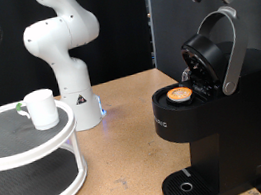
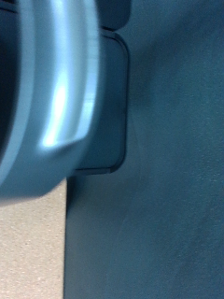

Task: Make a cup of coffee with the keurig machine

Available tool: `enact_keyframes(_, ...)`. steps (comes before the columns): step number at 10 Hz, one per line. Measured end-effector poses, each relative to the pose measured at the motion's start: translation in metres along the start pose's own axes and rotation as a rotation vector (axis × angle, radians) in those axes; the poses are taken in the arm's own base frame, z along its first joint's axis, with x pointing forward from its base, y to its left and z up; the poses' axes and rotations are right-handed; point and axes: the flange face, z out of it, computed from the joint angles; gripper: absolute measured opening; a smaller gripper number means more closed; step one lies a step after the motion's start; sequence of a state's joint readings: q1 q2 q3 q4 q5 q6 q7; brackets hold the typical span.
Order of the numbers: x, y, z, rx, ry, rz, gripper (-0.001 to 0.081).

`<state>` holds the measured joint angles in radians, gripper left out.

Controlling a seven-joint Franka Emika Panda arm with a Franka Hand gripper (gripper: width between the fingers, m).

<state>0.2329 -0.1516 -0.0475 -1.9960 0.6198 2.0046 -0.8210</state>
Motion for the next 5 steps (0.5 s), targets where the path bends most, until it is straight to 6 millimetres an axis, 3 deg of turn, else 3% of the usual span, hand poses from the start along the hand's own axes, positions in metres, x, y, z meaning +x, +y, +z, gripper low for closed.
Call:
enact_keyframes(3,0.012,-0.021,0.013,0.004,-0.004,-0.032,0.0778)
enact_keyframes(4,0.015,-0.027,0.016,0.006,-0.009,-0.031,0.0582)
enact_keyframes(5,0.017,-0.032,0.02,0.006,-0.014,-0.031,0.0582)
